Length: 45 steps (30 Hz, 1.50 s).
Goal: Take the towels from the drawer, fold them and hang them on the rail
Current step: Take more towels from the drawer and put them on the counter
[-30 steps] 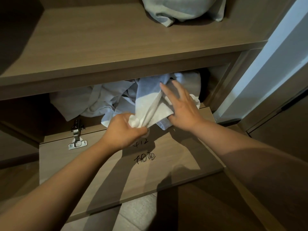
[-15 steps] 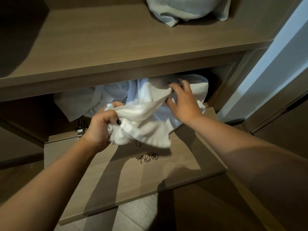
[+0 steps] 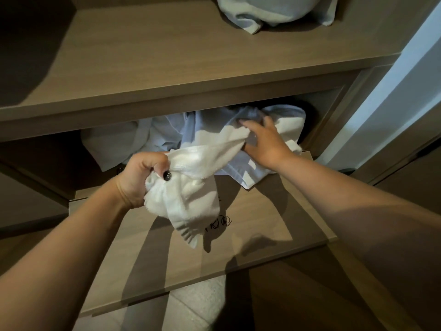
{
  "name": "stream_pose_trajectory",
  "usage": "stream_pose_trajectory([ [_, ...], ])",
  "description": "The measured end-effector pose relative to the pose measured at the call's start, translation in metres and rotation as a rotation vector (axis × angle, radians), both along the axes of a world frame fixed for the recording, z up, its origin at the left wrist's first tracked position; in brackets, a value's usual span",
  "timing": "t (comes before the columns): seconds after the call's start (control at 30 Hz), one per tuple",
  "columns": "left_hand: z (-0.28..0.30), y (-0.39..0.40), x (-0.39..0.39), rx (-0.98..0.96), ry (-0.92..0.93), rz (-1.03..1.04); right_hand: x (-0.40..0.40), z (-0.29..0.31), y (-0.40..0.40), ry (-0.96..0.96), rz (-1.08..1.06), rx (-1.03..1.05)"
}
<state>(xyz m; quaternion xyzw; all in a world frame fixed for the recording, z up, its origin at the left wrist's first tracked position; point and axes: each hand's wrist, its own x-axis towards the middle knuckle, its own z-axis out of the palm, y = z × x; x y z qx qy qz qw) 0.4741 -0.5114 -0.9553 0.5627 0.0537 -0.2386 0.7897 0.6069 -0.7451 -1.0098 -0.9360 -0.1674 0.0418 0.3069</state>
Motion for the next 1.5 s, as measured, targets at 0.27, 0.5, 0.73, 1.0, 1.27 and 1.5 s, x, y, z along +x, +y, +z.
stream_pose_trajectory([
  [0.27,-0.030,-0.005,0.014,0.485,-0.060,0.436,-0.005,0.028,0.023,0.138,-0.186,0.469],
  [0.5,-0.031,-0.012,0.031,0.128,0.096,0.405,-0.050,0.024,0.032,0.655,0.089,0.653],
  [0.73,-0.048,-0.031,0.045,0.422,0.130,0.317,-0.050,0.007,0.006,0.564,0.238,0.471],
  [1.0,-0.038,-0.019,0.028,0.629,-0.101,0.265,-0.022,-0.004,-0.017,0.390,0.078,0.348],
  [1.27,-0.004,-0.018,0.000,0.670,-0.380,0.044,0.030,0.006,-0.033,0.217,-0.066,0.051],
  [1.5,-0.002,-0.021,-0.012,0.771,-0.490,0.000,-0.003,0.020,0.011,0.221,-0.338,0.142],
])
